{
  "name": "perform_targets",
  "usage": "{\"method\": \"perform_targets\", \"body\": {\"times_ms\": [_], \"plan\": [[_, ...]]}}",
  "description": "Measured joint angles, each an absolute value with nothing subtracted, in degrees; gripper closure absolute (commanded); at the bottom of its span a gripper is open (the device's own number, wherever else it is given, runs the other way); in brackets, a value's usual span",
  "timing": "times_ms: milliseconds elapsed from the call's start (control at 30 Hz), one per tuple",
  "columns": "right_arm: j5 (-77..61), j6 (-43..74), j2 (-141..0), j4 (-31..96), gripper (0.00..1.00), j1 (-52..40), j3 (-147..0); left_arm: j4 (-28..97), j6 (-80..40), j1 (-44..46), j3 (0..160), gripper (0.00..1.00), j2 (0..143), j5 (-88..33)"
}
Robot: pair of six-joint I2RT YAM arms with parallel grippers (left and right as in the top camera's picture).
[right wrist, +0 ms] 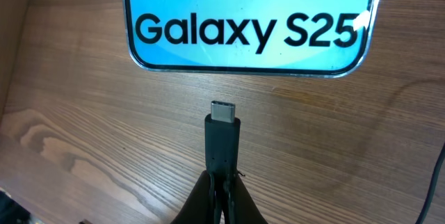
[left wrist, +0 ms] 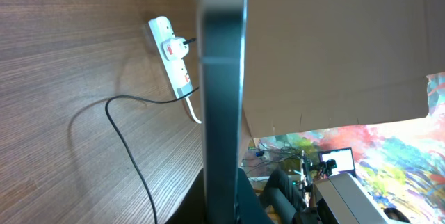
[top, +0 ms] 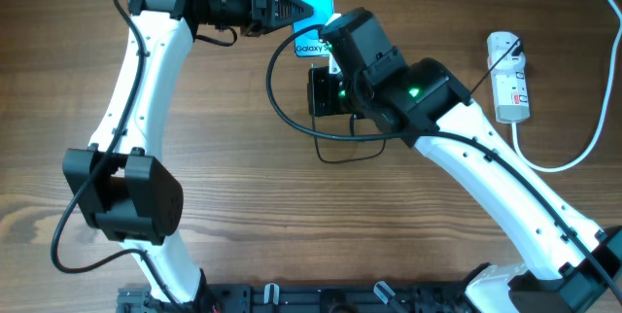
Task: Plug charger to phone and switch on socket
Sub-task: 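Push the USB-C plug up into the phone's bottom port with the right gripper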
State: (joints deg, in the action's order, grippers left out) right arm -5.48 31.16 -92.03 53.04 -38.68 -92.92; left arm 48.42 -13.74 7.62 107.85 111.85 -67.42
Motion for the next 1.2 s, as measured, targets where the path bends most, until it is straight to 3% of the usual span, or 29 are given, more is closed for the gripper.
{"method": "perform_targets", "body": {"times_ms": [1200], "plan": [[-6.44,30.11,-92.03,52.14,0.95,-37.01,-92.92,49.08,-10.98,7.62,107.85,0.96,111.85,-69.97]]}}
